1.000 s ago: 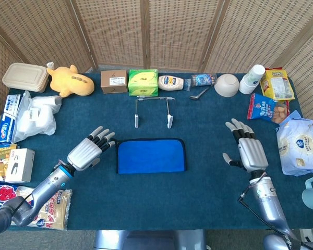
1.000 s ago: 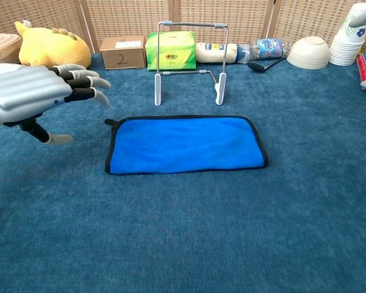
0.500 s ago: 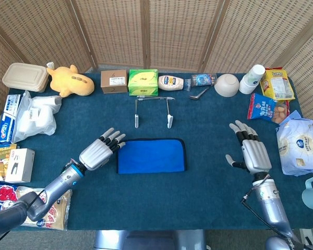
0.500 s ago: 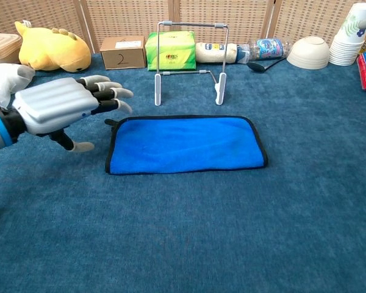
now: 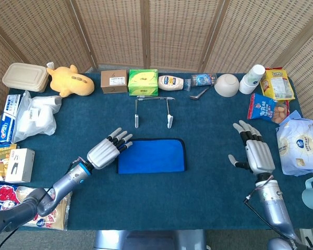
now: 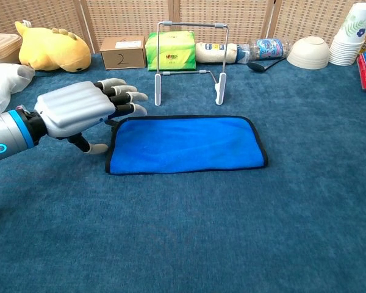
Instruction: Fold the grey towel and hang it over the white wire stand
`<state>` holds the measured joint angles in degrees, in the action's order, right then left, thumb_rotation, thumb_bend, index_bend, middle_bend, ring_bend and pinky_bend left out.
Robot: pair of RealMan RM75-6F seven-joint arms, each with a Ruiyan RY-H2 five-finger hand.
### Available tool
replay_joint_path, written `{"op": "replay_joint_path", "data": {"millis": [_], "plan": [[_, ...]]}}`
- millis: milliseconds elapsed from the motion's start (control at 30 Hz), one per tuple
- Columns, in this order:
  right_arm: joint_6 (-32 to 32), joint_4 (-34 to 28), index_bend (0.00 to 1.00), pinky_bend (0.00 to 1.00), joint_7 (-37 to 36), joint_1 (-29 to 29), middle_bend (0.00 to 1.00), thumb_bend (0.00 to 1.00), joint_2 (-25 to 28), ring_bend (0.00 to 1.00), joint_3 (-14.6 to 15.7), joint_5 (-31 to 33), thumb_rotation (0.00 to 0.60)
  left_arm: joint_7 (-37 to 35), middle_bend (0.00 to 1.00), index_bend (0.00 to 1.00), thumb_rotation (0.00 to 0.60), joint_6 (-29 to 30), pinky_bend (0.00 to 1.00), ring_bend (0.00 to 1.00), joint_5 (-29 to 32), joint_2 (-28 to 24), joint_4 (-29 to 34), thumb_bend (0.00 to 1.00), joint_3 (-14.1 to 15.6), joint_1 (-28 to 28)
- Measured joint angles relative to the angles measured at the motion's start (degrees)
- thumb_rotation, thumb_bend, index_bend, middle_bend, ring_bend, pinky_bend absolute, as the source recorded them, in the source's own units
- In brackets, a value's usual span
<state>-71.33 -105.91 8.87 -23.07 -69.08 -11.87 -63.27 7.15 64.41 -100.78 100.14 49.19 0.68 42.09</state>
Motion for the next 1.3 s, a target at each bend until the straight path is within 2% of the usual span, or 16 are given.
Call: {"op": "replay_joint_path", "data": {"millis": [567, 1033, 1300], "plan": [[-0.7, -0.6, 0.04, 0.00, -0.2, 0.9, 0.03, 0.28, 0.5, 0.00, -0.3, 0.2, 0.600, -2.8, 0.06, 0.15, 0.600, 1.3, 0.00, 0.00, 0.7, 3.6, -4.8, 0.36, 0.7, 2.0], [-1.2, -1.3, 0.04, 0.00, 0.6, 1.0, 0.03, 0.28, 0.3, 0.00, -0.6, 0.3, 0.600, -6.0, 0.09, 0.20, 0.600, 4.5, 0.00, 0.00, 1.2, 3.9, -5.4, 0.36, 0.6, 2.3], [-1.5, -1.7, 0.04, 0.00, 0.9, 1.1, 0.03, 0.28, 0.3, 0.00, -0.8, 0.2, 0.600, -6.2, 0.09, 0.20, 0.600, 4.0, 0.00, 0.00, 1.7, 3.6, -6.3, 0.36, 1.5, 1.8]]}}
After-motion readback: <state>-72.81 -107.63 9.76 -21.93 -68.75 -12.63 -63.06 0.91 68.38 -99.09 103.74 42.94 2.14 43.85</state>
